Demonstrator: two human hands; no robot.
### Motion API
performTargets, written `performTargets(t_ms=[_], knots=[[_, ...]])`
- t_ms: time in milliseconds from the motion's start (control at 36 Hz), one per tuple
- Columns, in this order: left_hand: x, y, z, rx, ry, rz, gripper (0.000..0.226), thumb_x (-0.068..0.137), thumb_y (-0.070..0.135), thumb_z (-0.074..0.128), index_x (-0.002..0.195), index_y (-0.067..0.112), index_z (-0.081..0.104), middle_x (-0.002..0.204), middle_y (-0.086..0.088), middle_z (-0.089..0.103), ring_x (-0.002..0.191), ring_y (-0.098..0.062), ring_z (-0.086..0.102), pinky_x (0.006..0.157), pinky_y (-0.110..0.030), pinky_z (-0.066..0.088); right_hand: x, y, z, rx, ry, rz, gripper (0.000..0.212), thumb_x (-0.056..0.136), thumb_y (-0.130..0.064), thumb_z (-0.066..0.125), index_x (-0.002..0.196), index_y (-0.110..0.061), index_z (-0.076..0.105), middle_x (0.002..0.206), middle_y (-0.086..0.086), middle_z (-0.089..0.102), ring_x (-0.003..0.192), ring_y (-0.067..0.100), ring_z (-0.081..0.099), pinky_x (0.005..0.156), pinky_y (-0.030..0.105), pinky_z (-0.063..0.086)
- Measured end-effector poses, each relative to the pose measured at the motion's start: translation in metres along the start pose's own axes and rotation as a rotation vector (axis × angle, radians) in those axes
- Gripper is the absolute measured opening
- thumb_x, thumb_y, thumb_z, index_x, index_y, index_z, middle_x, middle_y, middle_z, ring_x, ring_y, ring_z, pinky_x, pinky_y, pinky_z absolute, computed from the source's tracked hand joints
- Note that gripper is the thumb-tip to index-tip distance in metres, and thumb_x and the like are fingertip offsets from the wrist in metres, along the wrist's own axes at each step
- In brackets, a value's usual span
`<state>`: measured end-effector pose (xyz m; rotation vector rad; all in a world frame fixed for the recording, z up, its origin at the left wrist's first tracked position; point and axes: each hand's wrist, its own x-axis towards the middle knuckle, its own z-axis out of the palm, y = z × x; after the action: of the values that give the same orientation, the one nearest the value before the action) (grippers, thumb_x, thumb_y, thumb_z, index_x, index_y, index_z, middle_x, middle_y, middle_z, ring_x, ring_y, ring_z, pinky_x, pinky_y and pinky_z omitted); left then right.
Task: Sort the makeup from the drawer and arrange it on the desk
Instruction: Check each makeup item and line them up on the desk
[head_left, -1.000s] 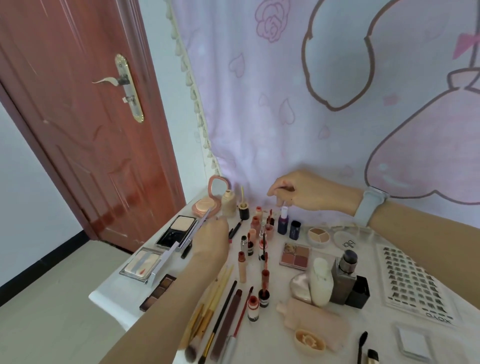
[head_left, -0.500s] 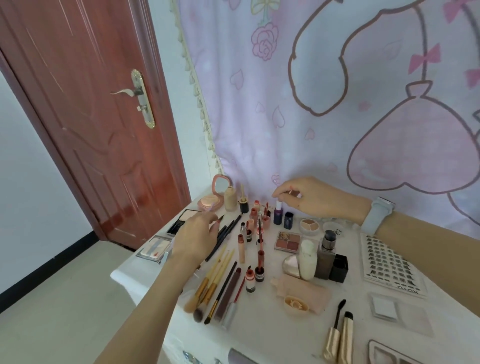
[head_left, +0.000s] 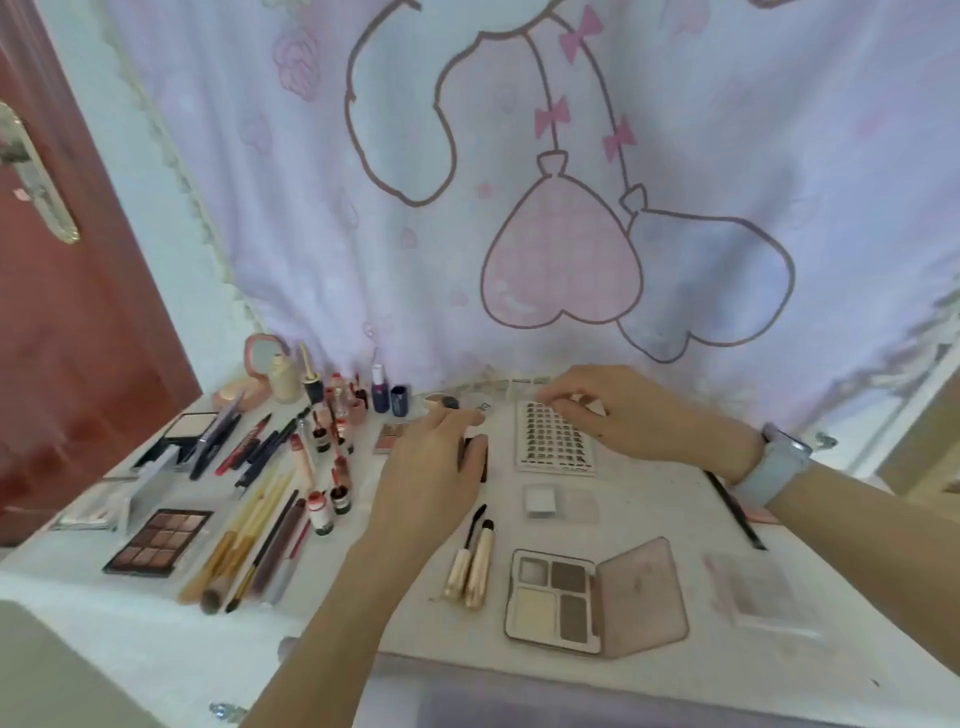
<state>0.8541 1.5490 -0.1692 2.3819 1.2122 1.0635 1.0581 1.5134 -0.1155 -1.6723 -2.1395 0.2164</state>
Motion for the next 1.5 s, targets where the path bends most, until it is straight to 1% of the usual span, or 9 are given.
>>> performTargets(t_ms=[194, 333, 528, 750, 917, 1056, 1222, 1417, 1500], knots=[[-0.004, 0.056, 0.076, -0.063, -0.2, 0.108, 0.031, 0.096, 0.026, 0.046, 0.124, 0.019, 0.056, 0.125, 0.002, 0.056, 0.114, -0.017, 0.05, 0.093, -0.03, 0.039, -0.107, 0.076, -0.017, -0.031, 0.08, 0.323, 0.022, 0.094, -0.016, 0.051, 0.108, -0.017, 0.067, 0.096, -0.007, 0.062, 0.082, 0.005, 0.053, 0.075, 0.012, 0.038], [-0.003, 0.078, 0.107, -0.062, -0.269, 0.139, 0.032, 0.096, 0.026, 0.046, 0.126, 0.018, 0.055, 0.126, 0.001, 0.055, 0.116, -0.017, 0.048, 0.095, -0.028, 0.036, -0.154, 0.119, 0.01, -0.177, 0.095, 0.617, 0.026, 0.093, -0.026, 0.045, 0.067, -0.03, 0.046, 0.072, -0.006, 0.055, 0.075, 0.02, 0.054, 0.07, 0.034, 0.043], [0.002, 0.091, 0.12, -0.042, -0.322, 0.141, 0.031, 0.096, 0.024, 0.046, 0.125, 0.017, 0.055, 0.126, 0.0, 0.055, 0.117, -0.018, 0.048, 0.1, -0.034, 0.035, -0.157, 0.151, 0.047, -0.375, 0.043, 0.831, 0.031, 0.087, -0.047, 0.049, 0.097, -0.017, 0.053, 0.09, 0.002, 0.061, 0.089, 0.025, 0.06, 0.064, 0.028, 0.037], [0.005, 0.09, 0.123, -0.081, -0.342, 0.189, 0.029, 0.095, 0.021, 0.049, 0.123, 0.019, 0.057, 0.123, 0.003, 0.056, 0.113, -0.014, 0.05, 0.091, -0.019, 0.033, -0.155, 0.149, 0.035, -0.298, 0.059, 0.748, 0.02, 0.089, -0.027, 0.045, 0.071, -0.021, 0.038, 0.069, 0.0, 0.049, 0.067, 0.022, 0.047, 0.057, 0.029, 0.036], [0.008, 0.103, 0.124, 0.059, -0.241, 0.338, 0.035, 0.091, 0.024, 0.057, 0.124, 0.013, 0.057, 0.122, -0.002, 0.057, 0.117, -0.023, 0.049, 0.098, -0.037, 0.036, -0.147, 0.118, -0.004, 0.449, 0.282, 0.572, 0.013, 0.093, -0.014, 0.053, 0.08, -0.018, 0.052, 0.059, -0.004, 0.059, 0.047, 0.001, 0.047, 0.05, 0.013, 0.037], [0.006, 0.123, 0.108, 0.09, -0.038, 0.42, 0.036, 0.091, 0.03, 0.037, 0.089, 0.012, 0.068, 0.075, -0.002, 0.062, 0.064, -0.023, 0.06, 0.055, -0.03, 0.046, -0.132, 0.086, -0.02, 0.766, 0.368, 0.34, 0.015, 0.092, -0.003, 0.052, 0.079, -0.01, 0.055, 0.049, -0.005, 0.057, 0.039, 0.001, 0.041, 0.043, 0.011, 0.034], [-0.003, 0.103, 0.086, 0.036, -0.077, 0.237, 0.027, 0.099, 0.031, 0.036, 0.106, 0.019, 0.059, 0.088, 0.004, 0.061, 0.071, -0.022, 0.057, 0.056, -0.034, 0.04, -0.098, 0.061, -0.014, 0.787, 0.343, 0.176, 0.018, 0.092, 0.001, 0.049, 0.077, -0.008, 0.054, 0.048, -0.004, 0.057, 0.045, 0.005, 0.044, 0.05, 0.014, 0.039], [-0.01, 0.056, 0.038, -0.079, 0.019, 0.086, 0.02, 0.096, 0.03, 0.047, 0.103, 0.025, 0.065, 0.054, 0.009, 0.051, 0.049, -0.008, 0.045, 0.046, -0.027, 0.035, -0.04, 0.025, -0.002, 0.69, 0.181, 0.017, 0.02, 0.093, -0.001, 0.049, 0.077, -0.012, 0.049, 0.049, -0.006, 0.054, 0.051, 0.02, 0.041, 0.054, 0.034, 0.037], [-0.016, 0.034, 0.016, -0.107, 0.033, 0.01, 0.023, 0.094, 0.034, 0.048, 0.102, 0.025, 0.068, 0.062, 0.003, 0.062, 0.052, -0.01, 0.05, 0.049, -0.023, 0.037, -0.018, 0.005, 0.004, 0.62, 0.1, -0.04, 0.018, 0.093, -0.005, 0.05, 0.078, -0.015, 0.051, 0.052, -0.009, 0.056, 0.053, 0.012, 0.045, 0.056, 0.025, 0.04]])
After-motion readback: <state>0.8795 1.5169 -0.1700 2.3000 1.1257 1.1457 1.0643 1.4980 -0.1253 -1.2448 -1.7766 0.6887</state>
